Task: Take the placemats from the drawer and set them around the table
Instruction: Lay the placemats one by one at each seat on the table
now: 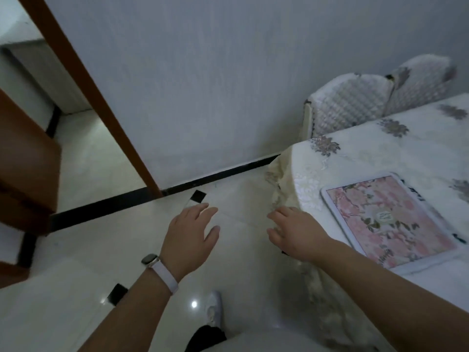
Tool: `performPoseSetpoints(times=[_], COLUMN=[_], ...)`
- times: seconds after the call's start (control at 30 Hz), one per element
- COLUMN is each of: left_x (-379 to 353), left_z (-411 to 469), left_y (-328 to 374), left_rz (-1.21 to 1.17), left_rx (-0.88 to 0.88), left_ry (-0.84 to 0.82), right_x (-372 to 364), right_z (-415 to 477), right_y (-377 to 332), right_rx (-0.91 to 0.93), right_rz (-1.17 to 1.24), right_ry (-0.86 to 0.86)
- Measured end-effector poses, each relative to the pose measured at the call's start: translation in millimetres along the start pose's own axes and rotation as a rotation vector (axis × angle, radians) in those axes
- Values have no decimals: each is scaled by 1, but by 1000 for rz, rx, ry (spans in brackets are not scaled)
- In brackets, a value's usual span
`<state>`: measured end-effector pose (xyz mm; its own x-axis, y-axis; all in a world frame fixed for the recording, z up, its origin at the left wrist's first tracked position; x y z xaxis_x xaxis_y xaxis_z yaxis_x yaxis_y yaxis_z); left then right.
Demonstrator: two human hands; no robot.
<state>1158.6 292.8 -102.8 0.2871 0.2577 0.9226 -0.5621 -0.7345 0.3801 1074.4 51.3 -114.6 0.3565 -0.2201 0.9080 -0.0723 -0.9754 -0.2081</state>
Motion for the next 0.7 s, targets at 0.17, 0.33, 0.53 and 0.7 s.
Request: performPoseSetpoints(times=[0.17, 0.33, 0.53, 0.7], left_x=[35, 35, 16, -21], left_z=[92, 161, 216, 251], left_y=[-25, -27, 34, 86], left_rz=[4, 8, 2, 0], left_rx=[-187, -356, -613, -743], left_ry=[-74, -163, -255, -347], right_x=[32, 40, 33, 21], right_z=[42, 39, -6, -27], right_y=[3, 14, 47, 83], right_rx=[-204, -395, -676, -799], right_rz=[56, 112, 184, 256], right_ry=[58, 107, 162, 210])
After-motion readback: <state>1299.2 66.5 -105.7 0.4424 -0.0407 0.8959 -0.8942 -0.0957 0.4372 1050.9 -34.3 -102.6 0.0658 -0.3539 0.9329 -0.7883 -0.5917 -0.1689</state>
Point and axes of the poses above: each hand's wrist, its own z-axis towards the middle knuckle, its own x-axis out of the back of the hand, y = z × x, the point moved 2 cm from there along z, towards the middle knuckle, and after that the axes turned 12 degrees about -y, right-handed, at the moved point
